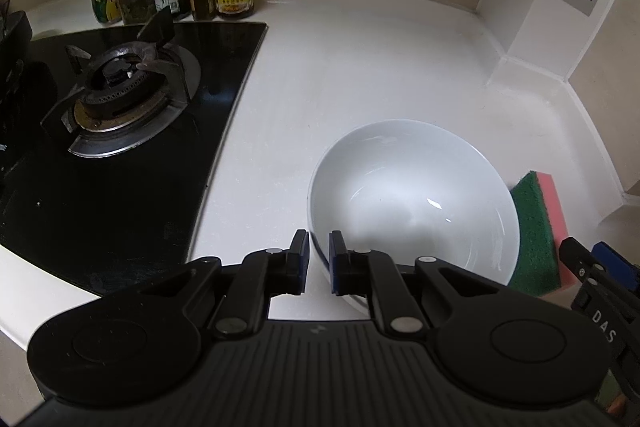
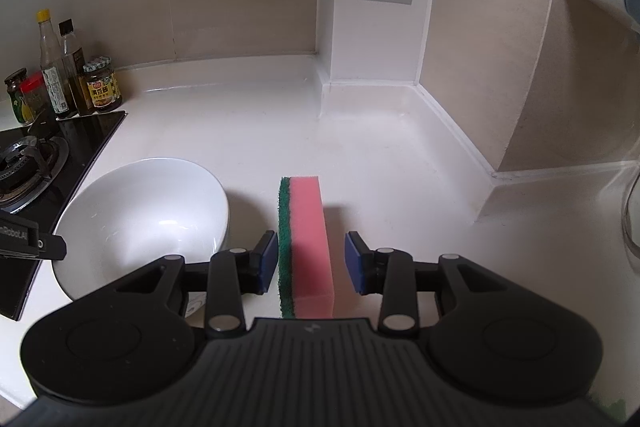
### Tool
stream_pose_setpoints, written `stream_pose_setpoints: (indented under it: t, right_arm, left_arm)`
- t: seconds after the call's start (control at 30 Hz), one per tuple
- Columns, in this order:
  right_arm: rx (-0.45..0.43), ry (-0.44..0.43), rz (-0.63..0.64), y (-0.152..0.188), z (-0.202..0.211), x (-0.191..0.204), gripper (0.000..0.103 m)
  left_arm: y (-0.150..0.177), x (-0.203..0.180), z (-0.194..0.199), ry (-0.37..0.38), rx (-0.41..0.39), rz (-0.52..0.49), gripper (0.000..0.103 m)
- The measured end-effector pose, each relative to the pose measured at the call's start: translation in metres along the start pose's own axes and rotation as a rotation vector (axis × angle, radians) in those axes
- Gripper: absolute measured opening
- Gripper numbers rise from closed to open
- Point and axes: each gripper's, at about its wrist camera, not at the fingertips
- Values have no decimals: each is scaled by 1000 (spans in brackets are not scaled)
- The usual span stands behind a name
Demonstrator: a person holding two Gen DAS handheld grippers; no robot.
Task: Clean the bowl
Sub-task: 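Close the right gripper on the pink-green sponge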
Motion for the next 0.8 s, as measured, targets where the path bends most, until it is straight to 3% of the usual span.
stream_pose_setpoints:
  t: [0.37,0.8]
  right_arm:
    - [41,-77,0,5,-2,-5,32]
    - [81,-55,19,26,-23,0,32]
  left_arm:
    - [-11,10,-20,15,38,95,8]
    - [-16,6,-23,-13,43,92,5]
Point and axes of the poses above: each gripper's, at about its wrist camera, not at the fingertips, and z roughly against the way its jaws point, x to its left, y to its underside, and after that the axes turned 9 degrees about y, right-handed
